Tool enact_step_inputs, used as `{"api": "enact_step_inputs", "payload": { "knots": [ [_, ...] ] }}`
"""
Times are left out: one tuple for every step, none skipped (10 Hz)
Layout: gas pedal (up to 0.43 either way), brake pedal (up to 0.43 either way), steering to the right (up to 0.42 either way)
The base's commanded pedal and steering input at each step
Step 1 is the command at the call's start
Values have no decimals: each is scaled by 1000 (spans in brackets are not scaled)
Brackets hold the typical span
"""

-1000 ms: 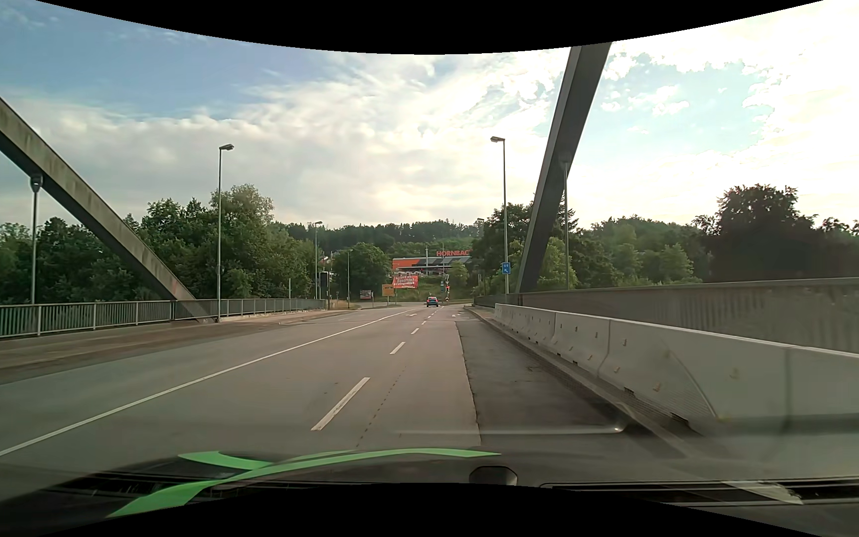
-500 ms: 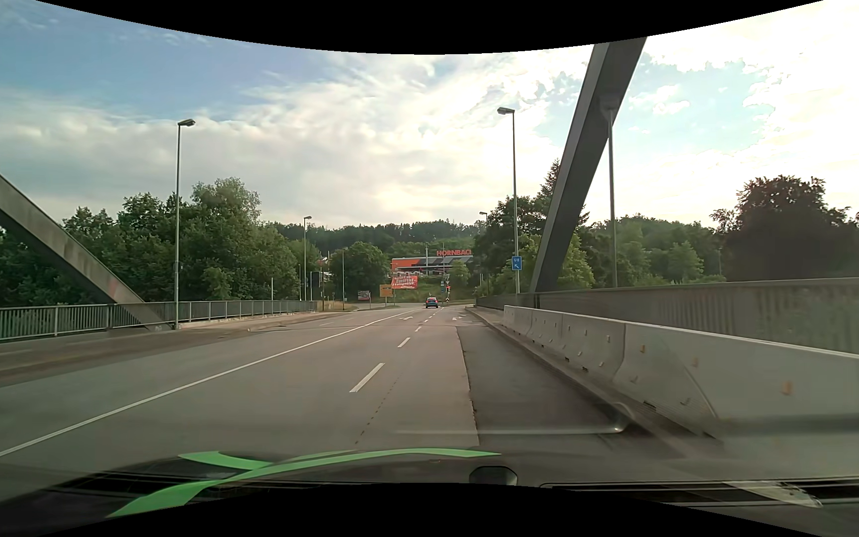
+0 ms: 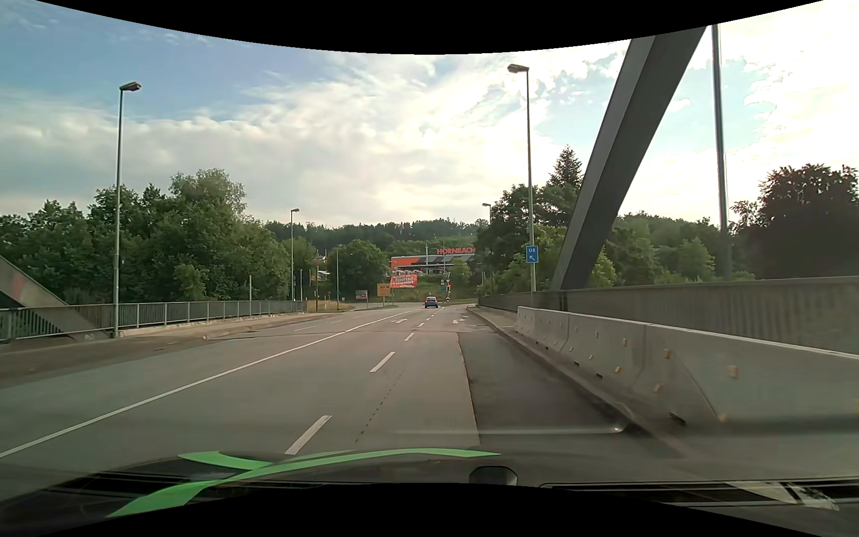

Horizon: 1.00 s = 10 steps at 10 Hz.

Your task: Follow the waypoints while adhering to traffic rules and regulations

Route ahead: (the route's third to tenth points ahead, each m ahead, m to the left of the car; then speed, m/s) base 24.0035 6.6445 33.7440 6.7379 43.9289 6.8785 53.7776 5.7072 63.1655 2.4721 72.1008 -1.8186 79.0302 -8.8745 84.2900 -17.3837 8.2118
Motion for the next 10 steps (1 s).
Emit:
{"api": "enact_step_inputs", "payload": {
  "knots": [
    [110, 0, -3],
    [110, 0, -3],
    [110, 0, -3],
    [110, 0, -3],
    [110, 0, -4],
    [110, 0, -5],
    [110, 0, -6],
    [118, 0, -6],
    [118, 0, -6],
    [118, 0, -7]
  ]
}}
